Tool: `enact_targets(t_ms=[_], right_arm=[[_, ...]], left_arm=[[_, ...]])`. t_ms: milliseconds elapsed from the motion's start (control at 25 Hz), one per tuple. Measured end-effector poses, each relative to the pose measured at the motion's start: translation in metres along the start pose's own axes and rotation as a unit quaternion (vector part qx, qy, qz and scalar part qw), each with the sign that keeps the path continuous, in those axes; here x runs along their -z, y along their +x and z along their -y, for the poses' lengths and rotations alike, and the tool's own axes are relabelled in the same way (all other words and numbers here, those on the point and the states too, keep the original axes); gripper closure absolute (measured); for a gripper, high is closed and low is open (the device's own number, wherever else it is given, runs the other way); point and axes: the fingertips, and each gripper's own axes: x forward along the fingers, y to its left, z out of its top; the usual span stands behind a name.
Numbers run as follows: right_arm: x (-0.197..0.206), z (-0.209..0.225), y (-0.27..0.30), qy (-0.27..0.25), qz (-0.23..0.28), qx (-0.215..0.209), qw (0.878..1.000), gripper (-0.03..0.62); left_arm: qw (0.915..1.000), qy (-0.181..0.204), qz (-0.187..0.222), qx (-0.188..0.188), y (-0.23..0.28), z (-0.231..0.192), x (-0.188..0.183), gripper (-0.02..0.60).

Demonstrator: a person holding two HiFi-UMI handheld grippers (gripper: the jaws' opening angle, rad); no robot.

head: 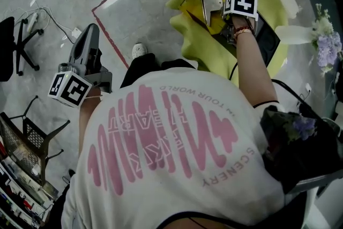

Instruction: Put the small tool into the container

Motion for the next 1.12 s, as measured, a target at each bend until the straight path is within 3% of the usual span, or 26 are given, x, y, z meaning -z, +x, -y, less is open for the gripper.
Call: enact_targets(t_ms=[240, 400, 520, 680, 800, 920, 1120], right_arm=[[-0.010, -0.006, -0.028, 0.036, 0.047, -0.049, 0.997, 0.588], [-0.026, -0.006, -0.053, 0.074, 0.100, -0.095, 0.988, 0.589], [-0.044, -0.006, -0.083, 0.106, 0.174, -0.153, 0.967, 0.589], [-0.068, -0.005, -0.141, 0.133, 0.299, -0.230, 0.916, 0.589], [-0.072, 0.000, -0.175, 0.136, 0.358, -0.267, 0.884, 0.589], [-0.058, 0.007, -0.195, 0.119, 0.378, -0.282, 0.874, 0.589], [-0.025, 0.028, -0.214, 0.104, 0.391, -0.288, 0.868, 0.589]], left_arm=[[0.9997, 0.019, 0.010, 0.014, 0.008, 0.022, -0.010, 0.575], [0.9990, 0.030, 0.006, 0.034, 0.018, 0.040, -0.012, 0.575], [0.9983, 0.036, 0.005, 0.045, 0.023, 0.056, -0.013, 0.575], [0.9965, 0.052, 0.010, 0.065, 0.025, 0.086, -0.021, 0.575], [0.9950, 0.062, 0.016, 0.077, 0.022, 0.110, -0.024, 0.575], [0.9942, 0.069, 0.022, 0.079, 0.013, 0.134, -0.016, 0.575], [0.9953, 0.068, 0.022, 0.065, -0.002, 0.159, 0.013, 0.575]])
